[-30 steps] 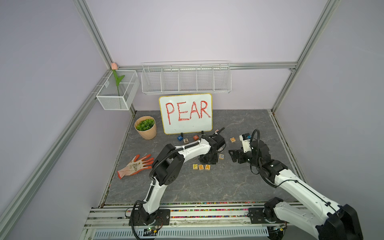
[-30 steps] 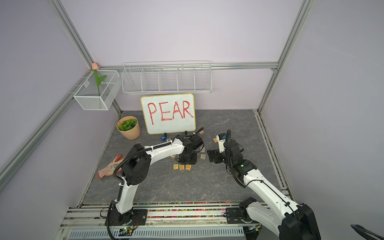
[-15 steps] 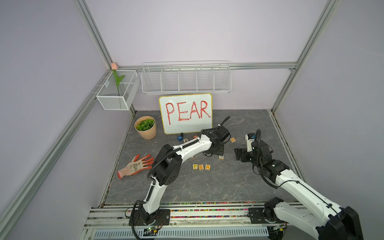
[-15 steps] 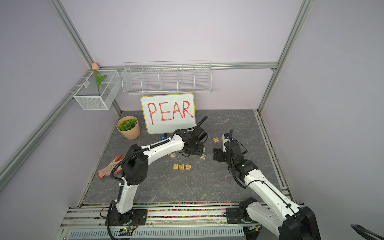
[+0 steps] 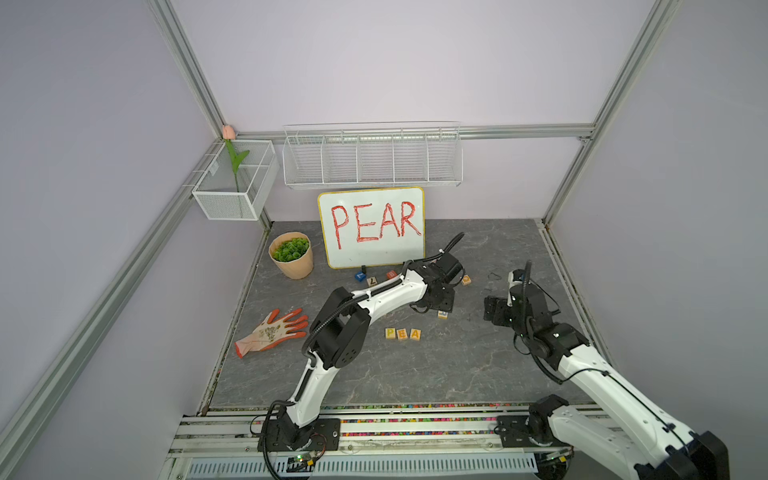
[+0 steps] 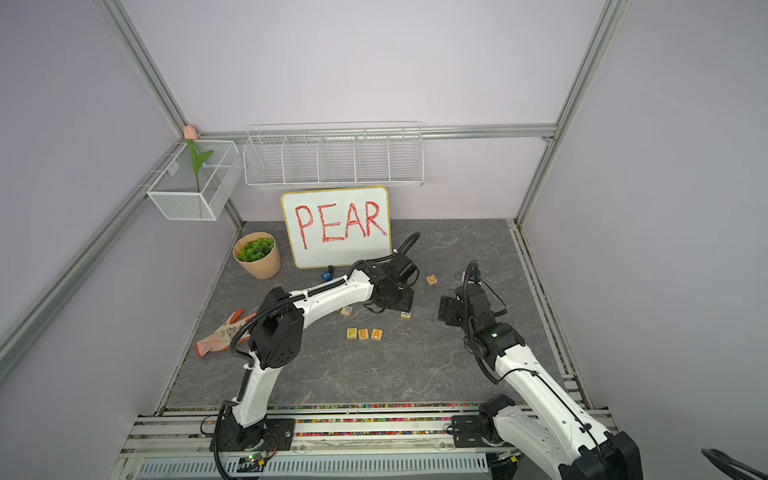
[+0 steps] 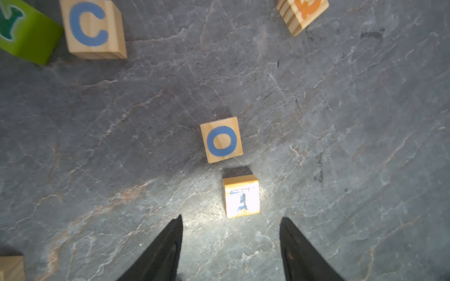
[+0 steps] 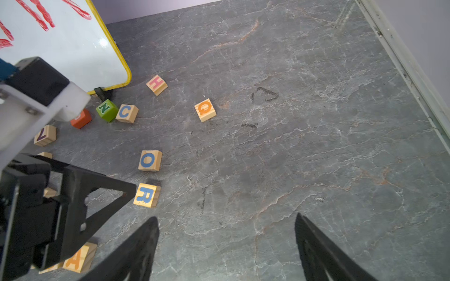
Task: Spell the uppercase word “pear” with letter blocks
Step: Adjust the letter block at the center of the board.
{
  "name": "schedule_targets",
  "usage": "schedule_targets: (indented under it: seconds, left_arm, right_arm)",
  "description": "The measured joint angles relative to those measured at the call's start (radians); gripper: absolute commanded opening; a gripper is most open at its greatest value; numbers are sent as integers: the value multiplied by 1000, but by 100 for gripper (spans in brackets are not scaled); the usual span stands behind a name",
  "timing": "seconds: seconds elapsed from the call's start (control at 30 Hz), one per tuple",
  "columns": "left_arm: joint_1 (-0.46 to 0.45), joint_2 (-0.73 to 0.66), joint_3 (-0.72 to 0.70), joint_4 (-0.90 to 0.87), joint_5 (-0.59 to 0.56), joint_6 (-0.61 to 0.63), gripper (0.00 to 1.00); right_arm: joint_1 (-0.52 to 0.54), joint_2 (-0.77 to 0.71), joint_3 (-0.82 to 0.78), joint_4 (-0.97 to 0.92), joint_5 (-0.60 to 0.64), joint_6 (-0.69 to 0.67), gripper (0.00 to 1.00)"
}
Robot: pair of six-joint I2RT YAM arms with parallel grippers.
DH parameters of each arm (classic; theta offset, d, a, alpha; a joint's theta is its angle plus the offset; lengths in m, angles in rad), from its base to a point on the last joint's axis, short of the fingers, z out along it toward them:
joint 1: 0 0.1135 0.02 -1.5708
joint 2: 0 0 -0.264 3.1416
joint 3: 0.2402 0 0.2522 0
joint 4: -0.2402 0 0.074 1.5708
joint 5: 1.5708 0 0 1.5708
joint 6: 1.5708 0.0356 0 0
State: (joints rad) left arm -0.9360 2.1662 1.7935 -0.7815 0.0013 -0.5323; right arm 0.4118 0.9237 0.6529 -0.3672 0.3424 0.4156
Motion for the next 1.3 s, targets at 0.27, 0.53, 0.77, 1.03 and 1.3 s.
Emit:
schedule_targets:
  seconds: [0.27, 0.53, 0.77, 1.03, 1.3]
  left_arm:
    - [-13, 7, -27, 25, 60, -6, 65]
    - [-14, 37, -34, 29, 86, -20, 65]
    - [-15, 56, -37, 38, 112, -32, 65]
    - [-23, 61, -37, 46, 151, -35, 65]
    - [-36, 72, -27, 50, 188, -34, 65]
  right_arm:
    - [-11, -15, 11, -42, 27, 13, 89]
    - [-13, -29, 17, -70, 35, 19, 89]
    - [-13, -34, 17, -78, 36, 23, 89]
    - [-18, -40, 17, -88, 47, 23, 89]
    - [-19, -74, 17, -106, 62, 22, 89]
